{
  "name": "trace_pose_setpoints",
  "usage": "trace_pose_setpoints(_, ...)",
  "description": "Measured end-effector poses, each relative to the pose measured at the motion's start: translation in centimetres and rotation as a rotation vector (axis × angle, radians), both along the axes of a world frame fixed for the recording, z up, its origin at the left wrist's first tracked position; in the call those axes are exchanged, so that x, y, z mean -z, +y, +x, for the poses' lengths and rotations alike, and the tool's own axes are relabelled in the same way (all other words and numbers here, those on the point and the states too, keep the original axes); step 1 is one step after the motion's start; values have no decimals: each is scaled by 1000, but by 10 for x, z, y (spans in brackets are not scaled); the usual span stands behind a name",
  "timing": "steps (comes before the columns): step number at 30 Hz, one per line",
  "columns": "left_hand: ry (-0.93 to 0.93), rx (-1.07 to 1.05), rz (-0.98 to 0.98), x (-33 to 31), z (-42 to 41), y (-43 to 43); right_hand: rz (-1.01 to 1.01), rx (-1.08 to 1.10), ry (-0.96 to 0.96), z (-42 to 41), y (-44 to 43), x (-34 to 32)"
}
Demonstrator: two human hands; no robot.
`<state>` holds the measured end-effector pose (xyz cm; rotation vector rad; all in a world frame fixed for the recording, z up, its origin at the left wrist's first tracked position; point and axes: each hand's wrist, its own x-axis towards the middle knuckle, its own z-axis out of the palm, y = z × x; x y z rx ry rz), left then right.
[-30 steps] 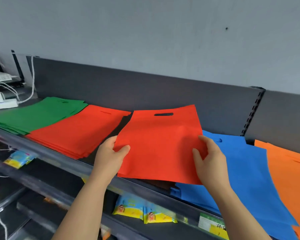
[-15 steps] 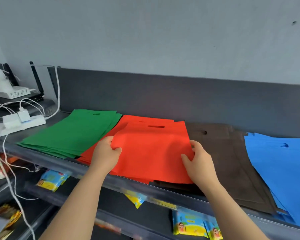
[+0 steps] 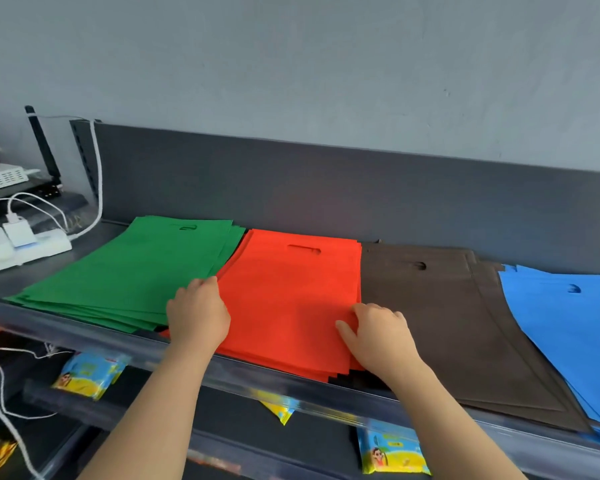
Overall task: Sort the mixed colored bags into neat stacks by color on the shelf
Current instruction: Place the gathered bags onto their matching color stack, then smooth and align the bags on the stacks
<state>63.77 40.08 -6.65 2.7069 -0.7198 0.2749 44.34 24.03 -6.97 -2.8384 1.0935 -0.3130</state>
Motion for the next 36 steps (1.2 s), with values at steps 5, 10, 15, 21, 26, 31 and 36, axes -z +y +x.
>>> trace_pose_setpoints(5, -58, 124, -17, 1, -13, -9, -76, -73, 29, -5, 1, -2)
trace_pose_setpoints(10, -15, 293, -201, -6, -45, -27, -84, -7, -140, -30, -12, -9)
trace_pose_setpoints(15, -8, 491, -309, -11, -94, -57, -46, 91, -229, -78, -30, -13)
trace_pose_setpoints(21, 17, 654, -299, -10, -165, -102, -27, 226, -268, -151, -47, -17)
trace_pose_setpoints(26, 30, 758, -278, -11, -238, -139, -28, 344, -298, -232, -70, -14)
trace_pose_setpoints(31, 97, 847, -290, -17, -326, -178, -23, 402, -288, -327, -96, -16)
trace_pose_setpoints(36, 166, 910, -277, -13, -410, -223, -43, 463, -260, -421, -125, -19)
